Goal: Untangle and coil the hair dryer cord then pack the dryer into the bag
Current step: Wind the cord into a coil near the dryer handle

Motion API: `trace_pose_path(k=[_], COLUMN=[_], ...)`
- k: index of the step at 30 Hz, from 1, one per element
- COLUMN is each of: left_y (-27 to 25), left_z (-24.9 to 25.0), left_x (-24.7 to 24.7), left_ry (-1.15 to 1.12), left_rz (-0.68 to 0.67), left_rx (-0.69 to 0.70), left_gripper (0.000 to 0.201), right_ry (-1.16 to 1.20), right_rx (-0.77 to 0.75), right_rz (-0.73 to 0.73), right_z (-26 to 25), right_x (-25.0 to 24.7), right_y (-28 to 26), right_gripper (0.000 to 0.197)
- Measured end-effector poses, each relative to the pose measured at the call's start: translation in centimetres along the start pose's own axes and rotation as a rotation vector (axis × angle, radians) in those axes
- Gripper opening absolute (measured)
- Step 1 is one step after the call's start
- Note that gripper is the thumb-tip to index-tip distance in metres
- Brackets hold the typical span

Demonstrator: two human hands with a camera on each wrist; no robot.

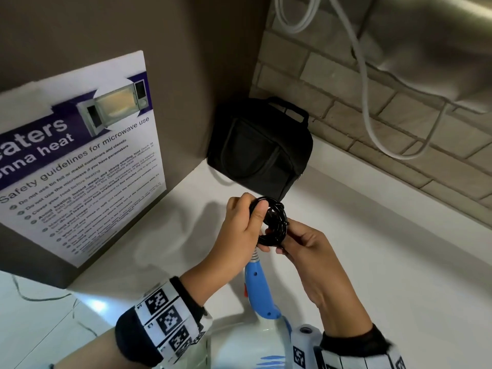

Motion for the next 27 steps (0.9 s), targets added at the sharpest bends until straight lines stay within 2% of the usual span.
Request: trace_pose_path(k=[7,10,14,16,18,21,23,27], left_y=[0.0,0.0,0.2,0.4,0.2,-0.6,-1.1,-0.7], left_z=[0.0,0.3,-0.6,-0.5,-0.4,-0.2,-0.1,0.4], left_x=[0.1,0.4,0.6,0.5,0.3,0.2,0.6,0.9], left_ry=[-0.061,-0.124,-0.344,-0.432,-0.455,-0.324,-0.261,-0.259], left_rz=[0.053,0.005,-0.007,-0.005,0.038,0.125,0.116,0.052], left_rx=[-0.022,-0.064,-0.215,-0.192,-0.138,-0.003,0.077,0.124], left_gripper=[0.018,0.022,0.023,0.016,0.018,0.030,0.037,0.051], right_ry=[-0.201,-0.157,-0.048,0.022,0.157,0.342,0.314,0.165], right_rx=[-0.077,-0.068,-0.063,-0.058,-0.039,0.004,-0.009,-0.029], right_rz=[0.058,0.055,0.020,0.019,0.031,0.048,0.057,0.061], right_z=[0.1,0.3,0.4,0.5,0.8,1.2,1.1,0.9], right_x=[-0.5,-0.5,0.0,0.0,-0.2,-0.3,-0.2,0.2], right_y=[-0.3,-0.2,-0.1,0.0,0.2,0.6,0.6,0.5], right_gripper=[0.036,0.037,0.036,0.033,0.025,0.015,0.016,0.025])
Point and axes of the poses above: each hand's wrist, its own y-axis towards the middle knuckle, its own x-axis out of the palm, z = x × y, the point moved 5 cm from there along y, towards the middle knuckle, and after that the axes turned 5 degrees about x, right-handed, at the moved point
